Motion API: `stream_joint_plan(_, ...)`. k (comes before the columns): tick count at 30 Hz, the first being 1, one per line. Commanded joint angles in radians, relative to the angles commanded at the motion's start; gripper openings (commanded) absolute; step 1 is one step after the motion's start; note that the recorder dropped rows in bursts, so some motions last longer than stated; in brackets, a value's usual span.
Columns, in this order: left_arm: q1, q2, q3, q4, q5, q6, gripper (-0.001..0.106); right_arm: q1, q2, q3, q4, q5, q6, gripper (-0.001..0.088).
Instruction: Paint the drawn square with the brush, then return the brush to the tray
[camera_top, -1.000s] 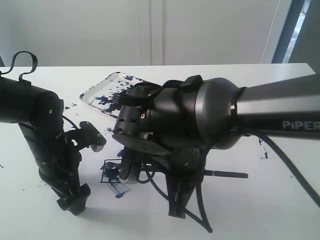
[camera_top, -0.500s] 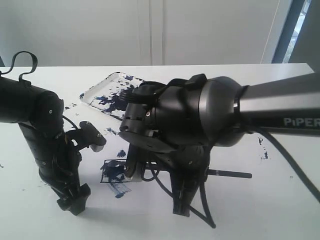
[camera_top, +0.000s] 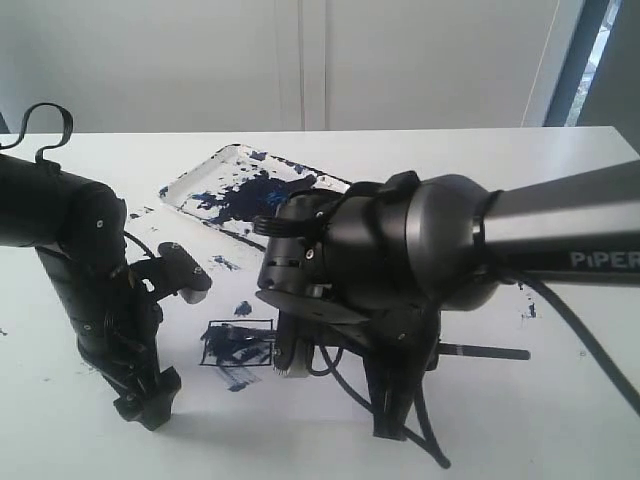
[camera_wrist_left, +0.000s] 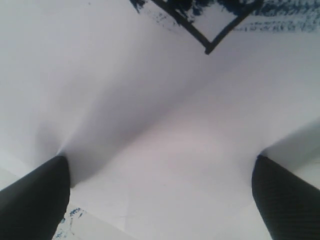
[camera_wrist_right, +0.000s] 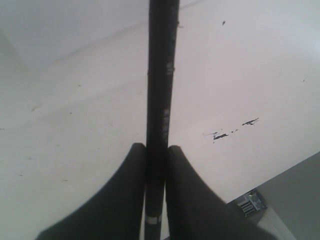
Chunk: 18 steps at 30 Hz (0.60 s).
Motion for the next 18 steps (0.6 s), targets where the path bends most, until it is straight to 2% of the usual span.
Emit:
stream_joint_plan(8, 0.0, 0.0, 0.0, 0.0, 0.0, 0.0, 0.099, -0.057, 0.0, 0.0, -0.002, 0.0, 0.0, 0.0)
stream_joint_plan(13, 0.0, 0.0, 0.0, 0.0, -0.003, 0.0, 0.099, -0.057, -0.007, 0.0, 0.016, 0.0, 0.0, 0.0)
stream_joint_plan(18, 0.0, 0.0, 0.0, 0.0, -0.005, 0.0, 0.099, -0.016, -0.061, 0.0, 0.023, 0.0, 0.009, 0.0)
